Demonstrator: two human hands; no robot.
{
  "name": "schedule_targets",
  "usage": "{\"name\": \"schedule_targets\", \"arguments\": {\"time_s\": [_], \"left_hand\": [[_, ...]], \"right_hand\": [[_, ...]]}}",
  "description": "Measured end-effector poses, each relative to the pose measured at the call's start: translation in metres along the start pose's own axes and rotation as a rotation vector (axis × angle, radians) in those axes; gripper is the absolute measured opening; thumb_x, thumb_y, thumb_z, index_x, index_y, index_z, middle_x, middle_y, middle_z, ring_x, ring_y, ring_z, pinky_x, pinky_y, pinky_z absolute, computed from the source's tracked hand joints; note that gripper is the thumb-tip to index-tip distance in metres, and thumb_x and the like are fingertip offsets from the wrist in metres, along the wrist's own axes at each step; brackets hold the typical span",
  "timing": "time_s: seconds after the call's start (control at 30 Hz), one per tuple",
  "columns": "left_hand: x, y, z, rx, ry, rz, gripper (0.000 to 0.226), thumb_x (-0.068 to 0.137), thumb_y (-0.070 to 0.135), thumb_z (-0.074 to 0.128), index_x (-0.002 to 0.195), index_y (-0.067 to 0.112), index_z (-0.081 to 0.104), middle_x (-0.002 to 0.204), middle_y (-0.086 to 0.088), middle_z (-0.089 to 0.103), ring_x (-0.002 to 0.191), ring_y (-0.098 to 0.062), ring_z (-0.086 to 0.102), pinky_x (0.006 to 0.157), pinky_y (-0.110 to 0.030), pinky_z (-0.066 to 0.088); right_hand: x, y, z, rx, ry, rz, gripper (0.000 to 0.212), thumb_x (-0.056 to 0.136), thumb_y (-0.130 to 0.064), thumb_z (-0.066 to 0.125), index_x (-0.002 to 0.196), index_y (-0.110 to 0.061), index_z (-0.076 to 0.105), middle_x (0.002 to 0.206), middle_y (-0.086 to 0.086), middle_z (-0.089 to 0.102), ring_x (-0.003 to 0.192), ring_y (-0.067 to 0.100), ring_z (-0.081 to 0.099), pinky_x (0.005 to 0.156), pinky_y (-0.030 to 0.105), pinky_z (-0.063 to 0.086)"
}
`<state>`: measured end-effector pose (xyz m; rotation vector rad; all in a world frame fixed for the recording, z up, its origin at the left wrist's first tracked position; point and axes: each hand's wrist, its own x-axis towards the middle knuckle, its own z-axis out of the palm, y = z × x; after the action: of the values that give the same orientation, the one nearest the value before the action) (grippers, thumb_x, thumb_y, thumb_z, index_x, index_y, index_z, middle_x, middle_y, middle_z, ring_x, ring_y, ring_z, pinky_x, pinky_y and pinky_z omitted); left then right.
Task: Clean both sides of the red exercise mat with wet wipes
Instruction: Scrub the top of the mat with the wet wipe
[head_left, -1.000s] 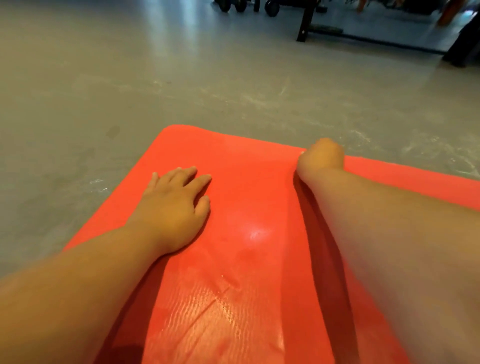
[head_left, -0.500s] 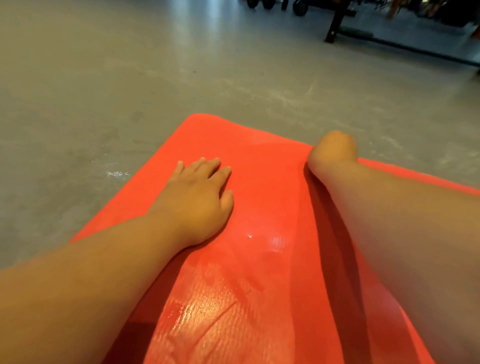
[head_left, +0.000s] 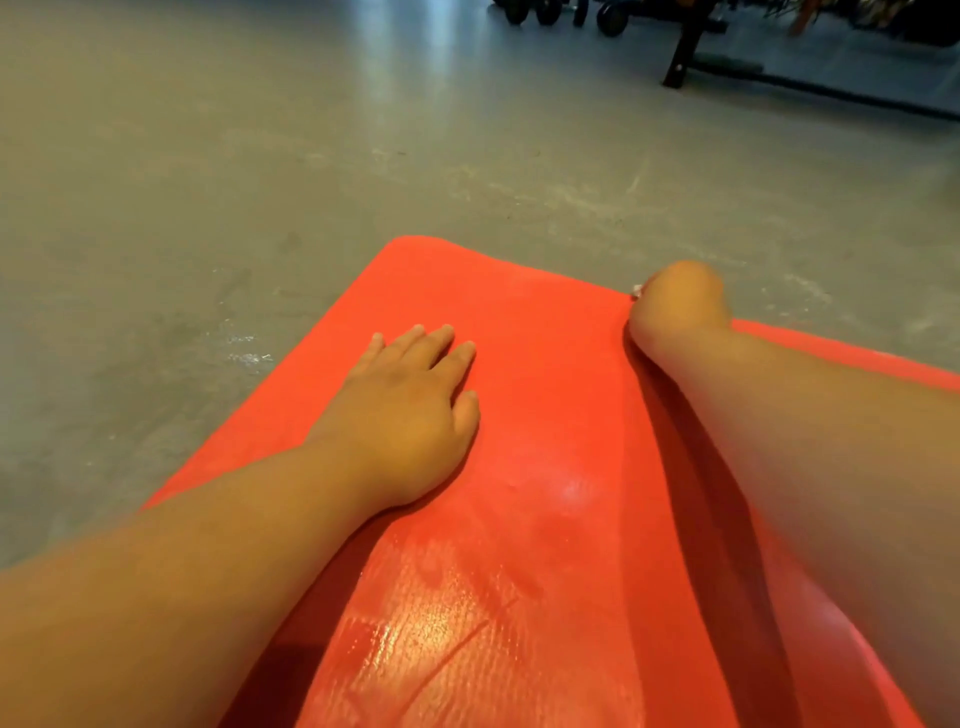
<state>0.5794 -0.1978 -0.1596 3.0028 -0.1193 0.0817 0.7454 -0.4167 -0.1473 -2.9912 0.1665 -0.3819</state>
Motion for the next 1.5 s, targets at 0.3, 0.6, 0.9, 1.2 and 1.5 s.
{"name": "schedule_targets", "arguments": {"time_s": [0.3,0.6,0.9,1.2,1.5], "left_hand": [[0.0,0.002,-0.001,0.027,-0.002,0.009,0.069,0.087,0.045,0.011,0.153,0.024,0.02,0.161,-0.001,0.014,0.147,-0.022,0.011,0.118,-0.041,0.007],[-0.002,0.007,-0.011,-0.054,-0.043,-0.051,0.061,0.086,0.044,0.025,0.14,0.02,0.041,0.154,-0.004,0.032,0.142,-0.023,0.026,0.116,-0.043,0.019],[0.008,0.128,0.012,-0.147,0.037,0.037,0.048,0.089,0.033,0.03,0.133,0.019,0.045,0.15,-0.006,0.035,0.142,-0.022,0.026,0.116,-0.048,0.012],[0.007,0.135,0.02,-0.077,0.093,0.016,0.064,0.08,0.039,0.019,0.137,0.019,0.04,0.151,-0.005,0.032,0.142,-0.022,0.023,0.117,-0.047,0.012],[0.008,0.131,0.02,-0.057,0.112,0.015,0.071,0.076,0.042,0.013,0.135,0.018,0.044,0.148,-0.006,0.037,0.139,-0.023,0.029,0.117,-0.048,0.017]], "right_hand": [[-0.03,-0.113,0.003,0.246,-0.148,-0.506,0.032,0.09,-0.007,0.049,0.115,-0.013,0.069,0.121,0.013,0.064,0.113,0.03,0.057,0.092,0.03,0.044],[-0.015,0.031,-0.015,-0.034,-0.034,-0.026,0.027,0.086,-0.003,0.049,0.106,0.002,0.068,0.11,0.026,0.063,0.104,0.04,0.06,0.086,0.042,0.049],[-0.046,0.046,-0.031,0.122,-0.143,-0.408,0.029,0.09,-0.01,0.052,0.111,-0.015,0.071,0.112,0.017,0.065,0.105,0.034,0.059,0.083,0.032,0.044],[-0.03,0.115,-0.042,-0.049,-0.121,0.045,0.029,0.088,-0.006,0.047,0.109,0.002,0.066,0.115,0.024,0.062,0.109,0.037,0.059,0.091,0.04,0.046],[-0.021,0.084,-0.043,-0.028,-0.136,-0.059,0.031,0.095,-0.008,0.043,0.119,0.001,0.06,0.123,0.023,0.056,0.115,0.037,0.055,0.094,0.04,0.044]]}}
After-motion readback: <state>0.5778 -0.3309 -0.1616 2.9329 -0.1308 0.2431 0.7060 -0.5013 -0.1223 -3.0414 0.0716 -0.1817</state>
